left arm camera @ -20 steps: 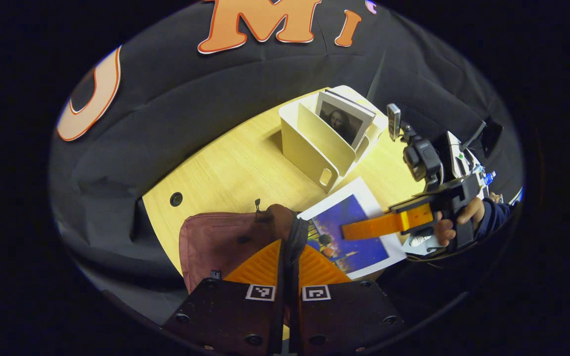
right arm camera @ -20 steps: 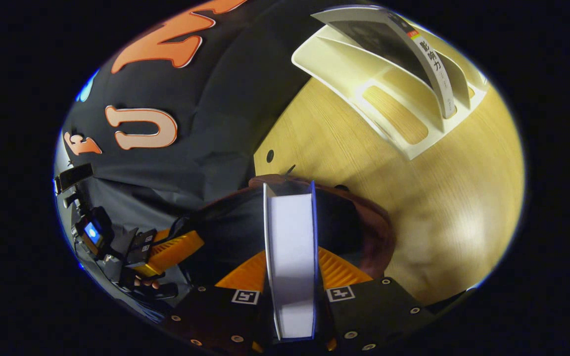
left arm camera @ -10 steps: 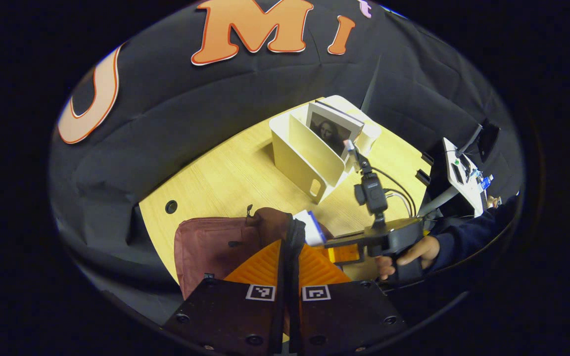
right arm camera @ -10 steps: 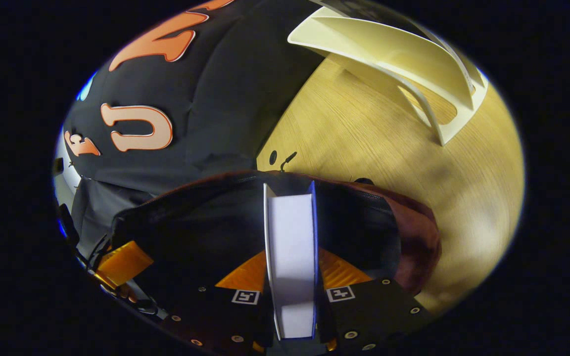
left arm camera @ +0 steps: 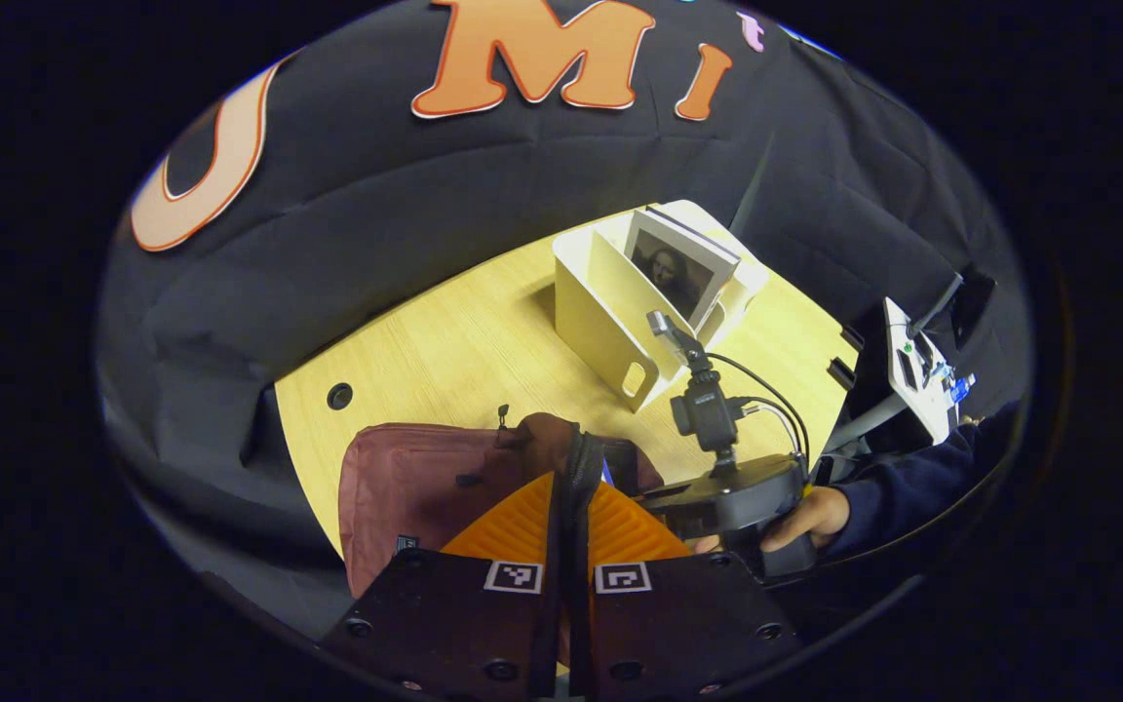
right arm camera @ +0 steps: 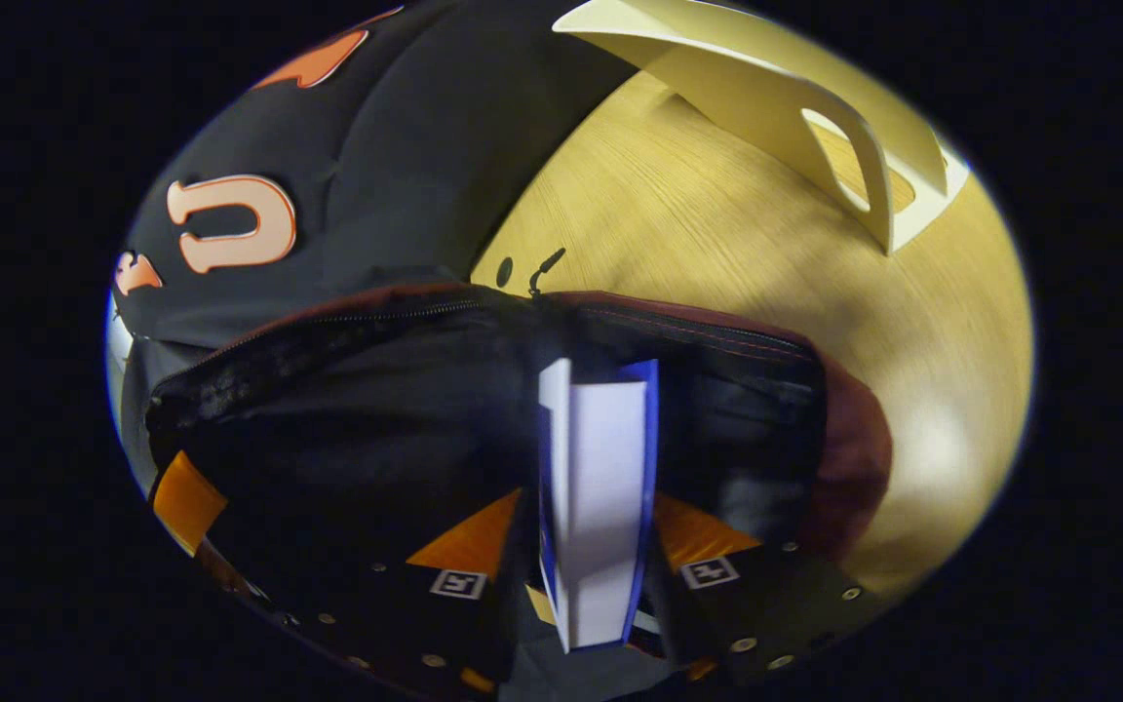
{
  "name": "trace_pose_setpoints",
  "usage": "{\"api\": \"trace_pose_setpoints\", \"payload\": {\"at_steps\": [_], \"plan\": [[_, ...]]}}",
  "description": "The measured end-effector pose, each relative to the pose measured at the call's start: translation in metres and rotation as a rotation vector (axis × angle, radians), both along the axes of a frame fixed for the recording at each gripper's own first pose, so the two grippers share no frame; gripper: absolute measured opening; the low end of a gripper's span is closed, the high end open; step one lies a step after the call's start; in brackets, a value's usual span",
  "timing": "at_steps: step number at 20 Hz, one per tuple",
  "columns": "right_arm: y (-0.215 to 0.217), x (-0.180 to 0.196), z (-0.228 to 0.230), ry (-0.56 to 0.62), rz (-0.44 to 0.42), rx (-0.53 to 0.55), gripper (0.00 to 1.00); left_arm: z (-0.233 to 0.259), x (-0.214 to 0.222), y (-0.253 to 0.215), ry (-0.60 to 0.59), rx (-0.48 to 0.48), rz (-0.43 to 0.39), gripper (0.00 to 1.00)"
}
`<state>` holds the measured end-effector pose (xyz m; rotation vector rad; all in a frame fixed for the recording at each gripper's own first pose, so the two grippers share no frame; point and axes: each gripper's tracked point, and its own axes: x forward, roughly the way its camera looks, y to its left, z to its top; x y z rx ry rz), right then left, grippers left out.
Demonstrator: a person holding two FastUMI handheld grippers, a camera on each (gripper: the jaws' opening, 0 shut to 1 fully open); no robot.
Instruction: Open the schoolbag, grab two books from the bookshelf and put them into the schoolbag.
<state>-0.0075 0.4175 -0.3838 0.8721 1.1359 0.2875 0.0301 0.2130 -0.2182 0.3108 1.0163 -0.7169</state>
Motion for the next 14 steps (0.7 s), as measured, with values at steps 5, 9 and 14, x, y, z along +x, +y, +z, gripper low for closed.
{"api": "trace_pose_setpoints", "payload": {"at_steps": [5,9,14], "plan": [[-0.051,-0.017,-0.008,-0.023,0.149,-0.282,0.97,-0.006,0.003,-0.004,-0.011,-0.010,-0.016,0.06],[-0.087,-0.020,0.018,-0.063,0.210,-0.389,1.00,-0.009,0.004,-0.003,-0.004,-0.018,-0.007,0.06],[-0.181,0.002,0.061,-0.138,0.305,-0.648,0.98,-0.018,0.006,-0.001,0.003,-0.004,-0.008,0.06]]}}
